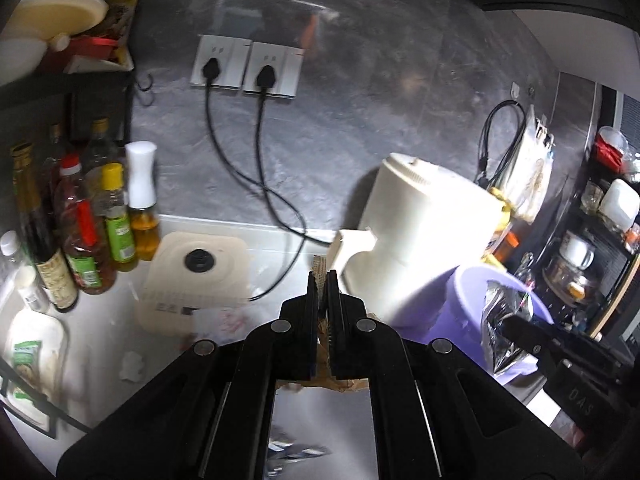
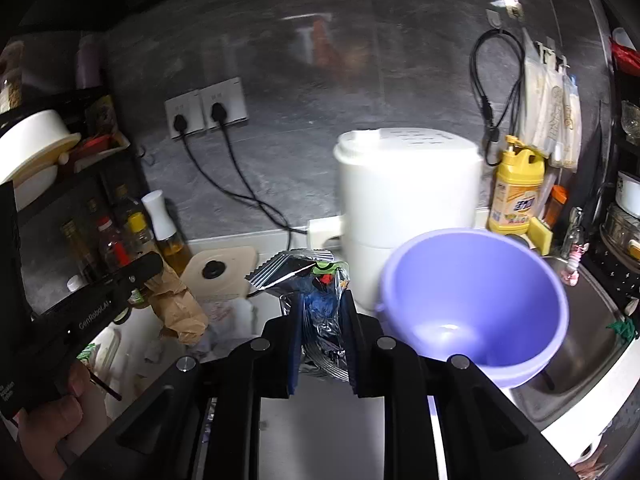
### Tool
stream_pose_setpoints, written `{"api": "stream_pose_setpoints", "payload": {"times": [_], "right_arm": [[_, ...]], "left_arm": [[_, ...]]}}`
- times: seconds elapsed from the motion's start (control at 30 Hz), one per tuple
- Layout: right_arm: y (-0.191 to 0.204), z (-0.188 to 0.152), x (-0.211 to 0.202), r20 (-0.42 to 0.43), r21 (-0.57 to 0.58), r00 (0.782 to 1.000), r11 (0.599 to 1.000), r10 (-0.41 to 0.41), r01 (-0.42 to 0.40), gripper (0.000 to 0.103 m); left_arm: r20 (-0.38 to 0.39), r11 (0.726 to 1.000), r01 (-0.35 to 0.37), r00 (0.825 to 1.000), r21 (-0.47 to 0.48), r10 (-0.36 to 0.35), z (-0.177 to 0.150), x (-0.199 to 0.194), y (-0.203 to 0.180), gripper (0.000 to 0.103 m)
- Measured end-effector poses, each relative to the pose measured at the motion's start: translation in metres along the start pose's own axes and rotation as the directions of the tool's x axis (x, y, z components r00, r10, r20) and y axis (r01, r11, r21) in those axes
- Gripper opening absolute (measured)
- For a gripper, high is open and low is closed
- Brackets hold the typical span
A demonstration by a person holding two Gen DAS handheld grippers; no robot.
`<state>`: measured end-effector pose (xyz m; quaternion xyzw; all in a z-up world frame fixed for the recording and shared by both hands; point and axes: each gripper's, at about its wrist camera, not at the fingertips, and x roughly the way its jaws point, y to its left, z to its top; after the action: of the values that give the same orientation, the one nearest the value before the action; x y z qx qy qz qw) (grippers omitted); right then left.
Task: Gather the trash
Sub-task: 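Carry the foil wrapper into the lavender bucket and open the right gripper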
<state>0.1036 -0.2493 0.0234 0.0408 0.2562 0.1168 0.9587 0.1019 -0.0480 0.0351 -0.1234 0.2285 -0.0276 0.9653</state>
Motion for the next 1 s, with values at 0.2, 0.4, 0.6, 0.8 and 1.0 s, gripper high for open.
{"api": "stream_pose_setpoints", "payload": {"times": [0.2,0.4,0.6,0.8,1.0], "right_arm": [[-0.04,0.01,-0.005,0.016,0.023,1.0,1.0,-0.017,0.017,0.019],[-0.081,0.013,-0.002,0.005,0.063,1.0,0.998,-0.028,0.027,0.019],[-0.101,0.011,0.004,-0.007,0.081,1.0,0.996,-0.028,0.028,0.028],[-0.111,0.003,0.01,-0.034,0.104,0.999,0.994,-0.013,0.017,0.042],[-0.119,-0.006,-0.002,-0.023,0.125,0.998,0.991,-0.051,0.053,0.06]], "left_arm": [[-0.003,0.999,0.032,0.999,0.04,-0.032,0.001,0.013,-0.046,0.005],[0.009,0.997,0.046,0.999,0.065,-0.046,0.001,0.019,-0.081,0.005],[0.007,0.995,0.051,0.999,0.084,-0.052,0.003,0.026,-0.105,0.005],[0.0,0.991,0.065,0.998,0.113,-0.065,0.003,0.032,-0.123,0.005],[-0.02,0.983,0.111,0.994,0.144,-0.109,0.001,0.041,-0.141,0.005]]}}
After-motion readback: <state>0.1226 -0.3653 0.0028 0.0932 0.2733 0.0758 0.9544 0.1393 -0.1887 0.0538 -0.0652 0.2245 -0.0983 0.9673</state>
